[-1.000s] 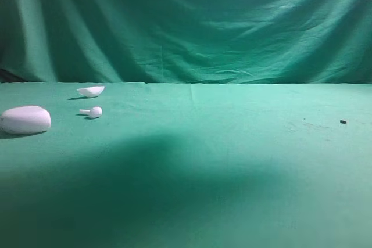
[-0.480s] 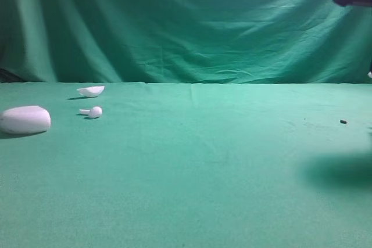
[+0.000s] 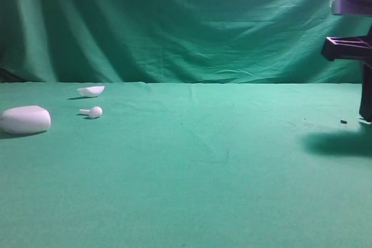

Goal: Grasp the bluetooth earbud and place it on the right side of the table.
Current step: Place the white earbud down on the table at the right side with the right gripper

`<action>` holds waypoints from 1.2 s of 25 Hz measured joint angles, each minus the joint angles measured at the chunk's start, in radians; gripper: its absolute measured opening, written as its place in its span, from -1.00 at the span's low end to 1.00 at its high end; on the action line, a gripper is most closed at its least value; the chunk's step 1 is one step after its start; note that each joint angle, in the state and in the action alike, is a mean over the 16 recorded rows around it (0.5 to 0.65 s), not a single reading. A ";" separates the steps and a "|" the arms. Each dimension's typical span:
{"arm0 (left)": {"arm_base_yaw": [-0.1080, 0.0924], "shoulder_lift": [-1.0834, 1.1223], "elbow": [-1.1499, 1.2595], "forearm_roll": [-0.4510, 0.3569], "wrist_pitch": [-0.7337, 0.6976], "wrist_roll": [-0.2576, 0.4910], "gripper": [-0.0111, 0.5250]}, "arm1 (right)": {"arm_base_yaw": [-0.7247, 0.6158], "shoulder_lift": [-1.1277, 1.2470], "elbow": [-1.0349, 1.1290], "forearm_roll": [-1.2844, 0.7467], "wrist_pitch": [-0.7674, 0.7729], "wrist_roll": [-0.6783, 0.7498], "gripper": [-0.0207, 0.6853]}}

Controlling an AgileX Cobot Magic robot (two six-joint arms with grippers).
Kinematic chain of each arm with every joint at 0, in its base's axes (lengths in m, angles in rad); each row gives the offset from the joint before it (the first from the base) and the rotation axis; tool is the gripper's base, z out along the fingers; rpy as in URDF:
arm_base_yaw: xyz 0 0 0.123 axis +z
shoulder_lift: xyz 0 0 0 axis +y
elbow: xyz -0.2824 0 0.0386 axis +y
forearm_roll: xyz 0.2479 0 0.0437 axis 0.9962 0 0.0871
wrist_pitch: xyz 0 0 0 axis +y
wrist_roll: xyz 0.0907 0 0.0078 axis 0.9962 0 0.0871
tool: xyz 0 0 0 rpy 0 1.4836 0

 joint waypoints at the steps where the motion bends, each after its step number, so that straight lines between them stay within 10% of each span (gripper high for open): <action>1: 0.000 0.000 0.000 0.000 0.000 0.000 -0.96 | 0.000 0.011 0.000 0.000 -0.009 -0.002 -0.70; 21: 0.000 0.000 0.000 0.000 0.000 0.000 -0.96 | 0.000 0.048 -0.093 0.004 0.067 -0.032 0.26; 30: 0.000 0.000 0.000 0.000 0.000 0.000 -0.96 | 0.000 -0.195 -0.202 0.026 0.284 -0.034 0.28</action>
